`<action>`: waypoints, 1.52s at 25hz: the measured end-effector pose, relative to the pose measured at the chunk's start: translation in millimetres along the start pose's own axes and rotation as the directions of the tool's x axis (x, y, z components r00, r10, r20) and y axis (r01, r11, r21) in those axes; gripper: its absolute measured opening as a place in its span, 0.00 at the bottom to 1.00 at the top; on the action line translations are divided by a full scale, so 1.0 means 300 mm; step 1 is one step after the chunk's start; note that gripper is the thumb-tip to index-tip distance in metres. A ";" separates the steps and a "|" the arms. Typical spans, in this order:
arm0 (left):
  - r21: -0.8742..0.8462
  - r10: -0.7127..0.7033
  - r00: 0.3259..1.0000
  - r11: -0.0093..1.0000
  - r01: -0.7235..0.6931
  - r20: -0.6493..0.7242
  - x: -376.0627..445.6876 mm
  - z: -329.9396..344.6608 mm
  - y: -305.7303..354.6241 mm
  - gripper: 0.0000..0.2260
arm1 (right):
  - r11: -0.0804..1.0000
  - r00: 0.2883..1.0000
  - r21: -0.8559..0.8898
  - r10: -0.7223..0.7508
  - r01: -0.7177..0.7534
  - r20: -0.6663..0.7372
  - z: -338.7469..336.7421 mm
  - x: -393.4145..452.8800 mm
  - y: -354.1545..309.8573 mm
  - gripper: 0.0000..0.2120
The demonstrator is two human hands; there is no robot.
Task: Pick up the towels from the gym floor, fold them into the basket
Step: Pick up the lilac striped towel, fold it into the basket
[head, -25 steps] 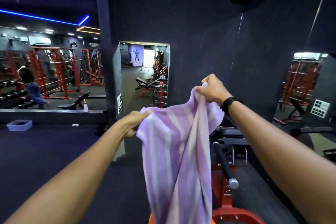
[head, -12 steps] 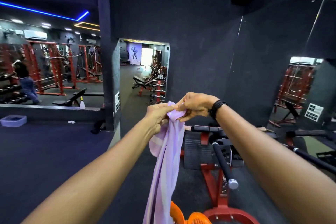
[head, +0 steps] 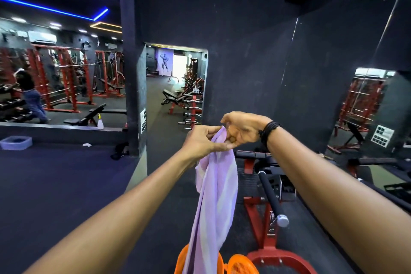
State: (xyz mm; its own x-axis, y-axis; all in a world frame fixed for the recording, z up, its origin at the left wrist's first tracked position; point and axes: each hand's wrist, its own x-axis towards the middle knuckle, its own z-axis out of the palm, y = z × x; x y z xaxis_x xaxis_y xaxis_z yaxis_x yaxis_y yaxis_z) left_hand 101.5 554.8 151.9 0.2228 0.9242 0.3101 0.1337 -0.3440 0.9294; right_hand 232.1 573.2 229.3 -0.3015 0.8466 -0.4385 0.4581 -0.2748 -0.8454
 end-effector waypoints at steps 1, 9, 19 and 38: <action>0.049 0.008 0.998 0.999 -0.004 -0.068 0.004 0.000 -0.012 0.20 | 1.000 1.000 -0.013 0.001 0.000 0.023 -0.003 0.000 0.006 0.22; 0.012 0.004 0.983 1.000 -0.002 -0.186 0.033 -0.073 0.060 0.13 | 0.883 0.913 -0.268 -0.407 0.386 -0.028 -0.075 -0.039 0.098 0.13; 0.099 0.103 0.992 0.991 -0.095 -0.080 0.079 -0.132 0.161 0.15 | 0.733 0.802 -0.337 -0.581 0.591 0.142 -0.018 -0.009 0.153 0.08; 0.479 0.278 0.636 0.862 0.165 -0.720 0.069 -0.483 -0.013 0.10 | 0.702 0.514 -0.568 -0.707 0.429 -0.486 -0.316 -0.010 0.263 0.15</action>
State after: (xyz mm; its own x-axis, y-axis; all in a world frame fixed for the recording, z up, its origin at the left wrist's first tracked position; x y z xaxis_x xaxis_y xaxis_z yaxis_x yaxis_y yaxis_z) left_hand -34.2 599.2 183.8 -0.5163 0.6115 0.5997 0.6144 -0.2234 0.7567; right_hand 348.3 592.2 192.6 -0.0728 0.8511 0.5200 0.6676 0.4289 -0.6086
